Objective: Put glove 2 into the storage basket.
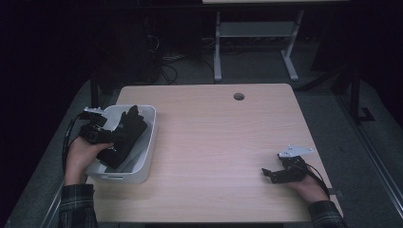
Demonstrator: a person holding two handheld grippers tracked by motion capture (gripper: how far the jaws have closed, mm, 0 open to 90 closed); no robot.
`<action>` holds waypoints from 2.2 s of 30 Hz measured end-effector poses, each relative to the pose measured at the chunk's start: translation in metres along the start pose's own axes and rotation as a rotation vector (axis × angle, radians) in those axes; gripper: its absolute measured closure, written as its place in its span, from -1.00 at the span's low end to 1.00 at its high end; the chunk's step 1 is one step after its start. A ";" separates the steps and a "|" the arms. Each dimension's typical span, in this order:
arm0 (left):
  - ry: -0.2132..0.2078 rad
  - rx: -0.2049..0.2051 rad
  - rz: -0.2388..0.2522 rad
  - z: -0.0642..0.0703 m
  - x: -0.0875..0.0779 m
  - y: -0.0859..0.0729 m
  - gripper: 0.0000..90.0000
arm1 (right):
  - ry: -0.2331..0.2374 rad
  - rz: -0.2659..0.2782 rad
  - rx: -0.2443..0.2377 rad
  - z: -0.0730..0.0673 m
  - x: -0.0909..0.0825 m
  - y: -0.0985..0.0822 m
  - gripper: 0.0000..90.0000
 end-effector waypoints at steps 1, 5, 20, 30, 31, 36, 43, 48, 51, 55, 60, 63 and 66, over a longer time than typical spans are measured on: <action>0.003 0.006 -0.006 0.000 0.002 -0.001 0.49 | 0.000 0.000 0.001 0.000 0.000 0.000 -0.77; -0.002 0.024 -0.023 -0.001 0.011 -0.005 0.46 | 0.000 0.000 0.000 0.000 0.000 0.000 -0.77; 0.143 0.023 0.085 -0.011 0.002 0.007 -0.56 | 0.000 0.000 0.001 0.000 0.000 0.000 -0.77; 0.070 0.052 0.160 0.024 -0.007 0.032 -0.60 | 0.000 0.000 0.000 0.000 0.000 0.000 -0.77; 0.057 0.069 0.165 0.031 -0.007 0.035 -0.60 | 0.000 0.000 0.000 0.000 0.000 0.000 -0.77; 0.011 0.085 0.179 0.049 -0.004 0.042 -0.60 | 0.000 0.001 0.002 0.000 0.000 0.000 -0.77; -0.062 0.118 0.201 0.082 0.005 0.052 -0.60 | 0.000 0.000 0.000 0.000 0.000 0.000 -0.77; -0.107 0.153 0.208 0.107 0.013 0.056 -0.60 | 0.000 0.000 0.000 0.000 0.000 0.000 -0.77; -0.134 0.185 0.201 0.122 0.019 0.057 -0.60 | 0.000 0.000 0.001 0.000 0.000 0.000 -0.77; -0.162 0.206 0.203 0.142 0.026 0.058 -0.61 | 0.000 0.000 0.001 0.000 0.000 0.000 -0.77; -0.197 0.235 0.196 0.167 0.034 0.056 -0.61 | 0.000 0.000 -0.001 0.000 0.000 0.000 -0.77; -0.214 0.259 0.192 0.181 0.038 0.054 -0.62 | 0.001 0.000 0.001 0.000 0.000 0.000 -0.77; -0.223 0.279 0.202 0.192 0.042 0.053 -0.62 | 0.000 0.000 0.000 0.000 0.000 0.000 -0.77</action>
Point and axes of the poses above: each handheld gripper's, and its own axes: x roughly forward along the jaws, y roughly out of its top, z roughly to its right, the point moved 8 cm from there along x, roughly forward along the jaws, and after that the axes turned 12 degrees about y, right-handed, at the moved point
